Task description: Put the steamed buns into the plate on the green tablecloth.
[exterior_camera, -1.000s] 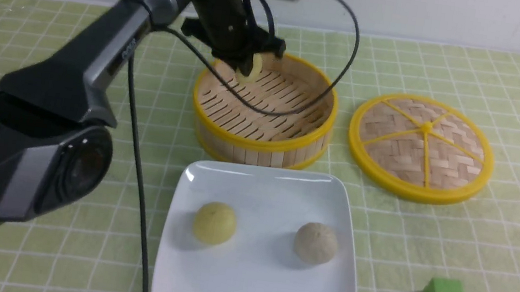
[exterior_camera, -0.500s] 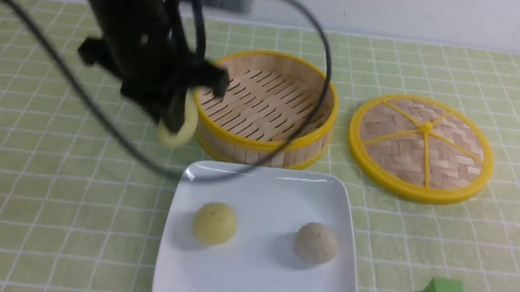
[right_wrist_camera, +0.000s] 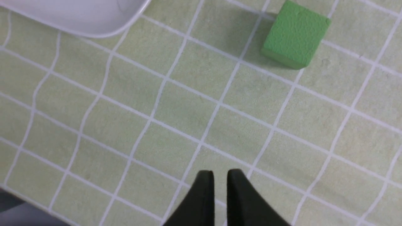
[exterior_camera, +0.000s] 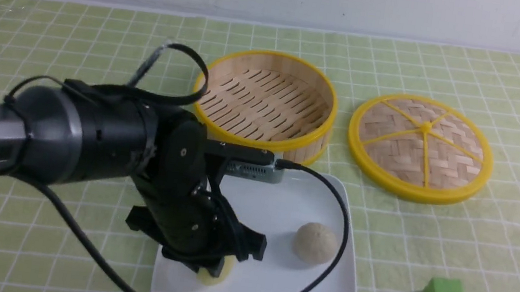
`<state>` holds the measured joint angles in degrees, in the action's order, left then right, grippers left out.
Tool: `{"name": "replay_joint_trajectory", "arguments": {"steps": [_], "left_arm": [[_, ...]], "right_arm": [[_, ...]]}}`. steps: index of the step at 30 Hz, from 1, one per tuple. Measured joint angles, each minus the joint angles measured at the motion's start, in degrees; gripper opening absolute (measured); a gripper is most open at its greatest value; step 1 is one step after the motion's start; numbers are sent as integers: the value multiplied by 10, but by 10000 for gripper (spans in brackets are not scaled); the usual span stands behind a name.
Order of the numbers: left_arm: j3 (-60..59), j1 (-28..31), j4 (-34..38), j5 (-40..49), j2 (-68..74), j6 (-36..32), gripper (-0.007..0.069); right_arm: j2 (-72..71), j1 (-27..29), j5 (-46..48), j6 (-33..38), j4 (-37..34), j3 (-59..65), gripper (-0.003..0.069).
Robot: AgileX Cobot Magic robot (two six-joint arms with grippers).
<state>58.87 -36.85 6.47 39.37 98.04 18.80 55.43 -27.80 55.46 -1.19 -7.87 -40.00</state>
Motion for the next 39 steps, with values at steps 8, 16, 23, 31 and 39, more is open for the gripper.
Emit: {"name": "replay_joint_trajectory", "arguments": {"steps": [8, 16, 23, 31, 39], "left_arm": [[12, 0, -4, 10, -10, 4, 499], [51, 0, -33, 33, -35, 4, 548], [51, 0, -39, 51, -35, 4, 548], [51, 0, -39, 51, -35, 4, 548], [51, 0, -39, 51, -35, 4, 548]], "right_arm": [[-228, 0, 116, -3, 34, -38, -15], [-527, 0, -152, -53, 104, 128, -14], [-553, 0, -290, -56, 105, 230, -14], [-552, 0, -302, -58, 99, 233, -11], [-552, 0, -302, -58, 99, 233, -8]]}}
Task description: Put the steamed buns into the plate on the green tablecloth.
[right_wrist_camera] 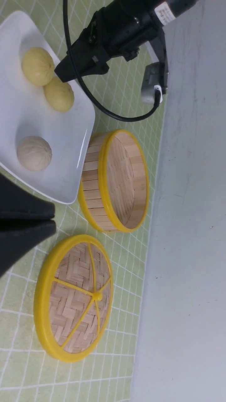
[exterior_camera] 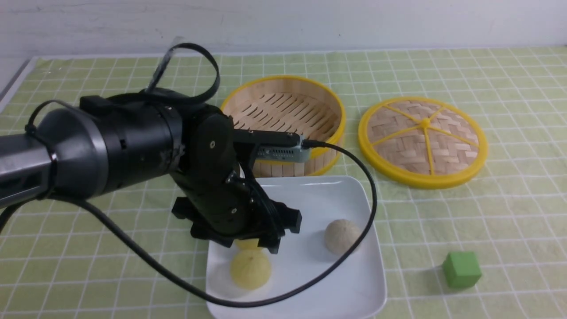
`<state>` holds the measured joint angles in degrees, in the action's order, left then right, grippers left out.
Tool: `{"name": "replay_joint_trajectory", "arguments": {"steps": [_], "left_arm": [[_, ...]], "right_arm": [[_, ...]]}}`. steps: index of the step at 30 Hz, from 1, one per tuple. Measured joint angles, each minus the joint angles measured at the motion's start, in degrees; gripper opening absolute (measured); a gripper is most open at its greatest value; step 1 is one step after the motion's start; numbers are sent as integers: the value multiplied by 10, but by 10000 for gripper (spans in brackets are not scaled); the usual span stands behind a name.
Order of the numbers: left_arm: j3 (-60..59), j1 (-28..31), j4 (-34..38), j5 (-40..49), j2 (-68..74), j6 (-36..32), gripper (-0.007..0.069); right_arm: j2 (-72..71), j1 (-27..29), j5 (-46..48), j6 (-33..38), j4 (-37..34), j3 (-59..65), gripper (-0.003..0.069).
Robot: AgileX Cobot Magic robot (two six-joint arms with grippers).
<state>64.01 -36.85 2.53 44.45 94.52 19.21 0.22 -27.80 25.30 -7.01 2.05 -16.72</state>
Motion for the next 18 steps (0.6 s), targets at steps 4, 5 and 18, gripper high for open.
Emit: {"name": "replay_joint_trajectory", "arguments": {"steps": [4, 5, 18], "left_arm": [[0, 0, -13, -1, 0, 0, 537], [0, 0, -16, -1, 0, 0, 526], [0, 0, -75, 13, -9, 0, 8]], "right_arm": [[0, 0, 0, 0, 0, 0, -6], [0, 0, 0, 0, 0, 0, -6], [-10, 81, -8, 0, 0, 70, 1]]}}
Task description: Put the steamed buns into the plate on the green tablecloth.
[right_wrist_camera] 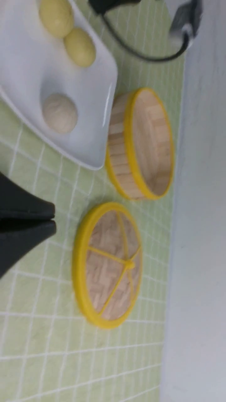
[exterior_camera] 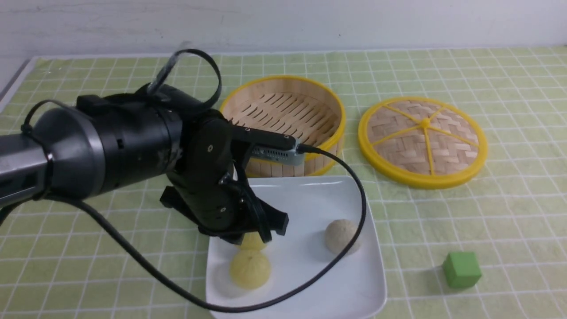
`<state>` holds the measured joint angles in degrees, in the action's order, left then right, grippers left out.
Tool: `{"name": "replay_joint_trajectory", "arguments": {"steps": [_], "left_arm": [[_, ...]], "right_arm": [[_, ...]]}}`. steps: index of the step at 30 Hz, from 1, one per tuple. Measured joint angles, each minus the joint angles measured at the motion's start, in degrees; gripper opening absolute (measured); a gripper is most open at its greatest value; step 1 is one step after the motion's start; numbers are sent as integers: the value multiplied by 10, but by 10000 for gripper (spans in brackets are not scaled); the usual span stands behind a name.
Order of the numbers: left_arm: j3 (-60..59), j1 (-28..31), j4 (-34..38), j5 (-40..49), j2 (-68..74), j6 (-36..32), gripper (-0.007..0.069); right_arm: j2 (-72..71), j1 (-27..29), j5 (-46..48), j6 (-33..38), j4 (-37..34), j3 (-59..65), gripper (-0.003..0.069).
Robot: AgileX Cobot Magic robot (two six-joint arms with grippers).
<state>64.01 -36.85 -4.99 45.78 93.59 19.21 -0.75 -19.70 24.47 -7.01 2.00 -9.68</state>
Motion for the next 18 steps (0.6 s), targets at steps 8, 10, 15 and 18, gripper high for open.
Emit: {"name": "replay_joint_trajectory", "arguments": {"steps": [8, 10, 15, 18], "left_arm": [[0, 0, -29, 4, -67, 0, 2], [0, 0, -33, 7, -79, 0, 2], [0, 0, -48, 56, -150, 0, 2], [-24, 0, -66, 90, -212, 2, 2]], "right_arm": [[0, 138, -3, -1, 2, 105, 8], [0, 148, -6, -1, 2, 105, 8], [0, 164, -13, -1, 2, 106, 13], [0, 164, -13, -1, 4, 106, 17]]}}
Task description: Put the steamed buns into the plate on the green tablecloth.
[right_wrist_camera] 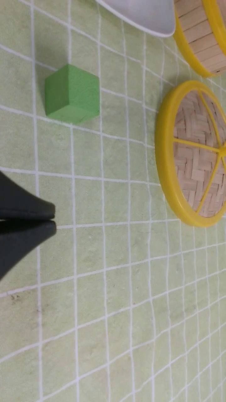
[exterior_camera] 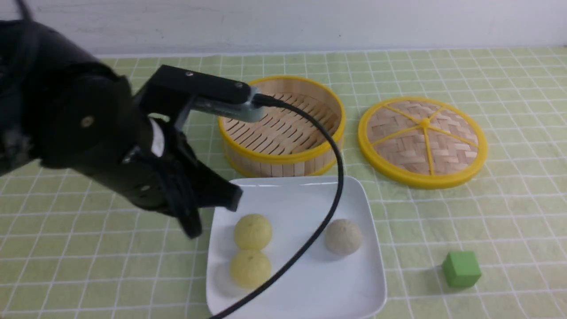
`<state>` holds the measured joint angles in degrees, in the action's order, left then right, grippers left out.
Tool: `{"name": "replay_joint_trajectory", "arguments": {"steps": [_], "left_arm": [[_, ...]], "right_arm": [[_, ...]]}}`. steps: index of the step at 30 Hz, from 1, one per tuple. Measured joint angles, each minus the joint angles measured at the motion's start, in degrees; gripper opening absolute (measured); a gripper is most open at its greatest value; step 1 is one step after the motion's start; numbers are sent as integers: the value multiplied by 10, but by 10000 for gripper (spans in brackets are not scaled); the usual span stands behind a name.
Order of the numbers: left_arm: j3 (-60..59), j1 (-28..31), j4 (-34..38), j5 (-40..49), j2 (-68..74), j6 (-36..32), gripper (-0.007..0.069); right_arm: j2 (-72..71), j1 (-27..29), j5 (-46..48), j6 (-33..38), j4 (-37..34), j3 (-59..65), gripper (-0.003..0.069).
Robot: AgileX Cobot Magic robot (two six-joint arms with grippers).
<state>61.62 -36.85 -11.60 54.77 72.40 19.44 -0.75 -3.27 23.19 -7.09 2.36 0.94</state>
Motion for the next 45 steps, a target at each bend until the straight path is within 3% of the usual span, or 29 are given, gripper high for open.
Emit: {"name": "replay_joint_trajectory", "arguments": {"steps": [6, 11, 15, 20, 28, 33, 36, 37, 38, 39, 40, 42, 45], "left_arm": [[-125, 0, -27, -34, -151, 65, 2], [-275, 0, -46, -255, -281, 179, 2], [-334, 0, -49, -372, -319, 230, 4], [-355, 0, -66, -388, -324, 238, 12], [-358, 0, -99, -318, -324, 238, 17], [-370, 25, -87, -312, -338, 194, 19], [-393, 88, -61, -315, -379, 139, 20], [-416, 135, -47, -315, -423, 89, 20], [-419, 140, -45, -315, -428, 83, 20], [-447, 183, -24, -315, -481, 23, 23], [-451, 187, -21, -315, -488, 16, 23], [-496, 238, 16, -314, -561, -70, 27], [-547, 288, 65, -312, -641, -146, 31]], "right_arm": [[0, 0, 0, 0, 0, 0, 24], [0, 0, 0, 0, 0, 0, 29], [0, 0, 0, 0, 0, 0, 35], [0, 0, 0, 0, 0, 0, 41], [0, 0, 0, -1, 0, 0, 52], [0, 0, 0, -1, 0, 0, 57], [0, 0, 0, -1, 0, 0, 61], [0, 0, 0, -1, 0, 0, 64], [0, 0, 0, -1, 0, 0, 64], [0, 0, 0, -1, 0, 0, 67], [0, 0, 0, -1, 0, 0, 67], [0, 0, 0, -1, 0, 0, 72], [0, 0, 0, -1, 0, 0, 76]]}}
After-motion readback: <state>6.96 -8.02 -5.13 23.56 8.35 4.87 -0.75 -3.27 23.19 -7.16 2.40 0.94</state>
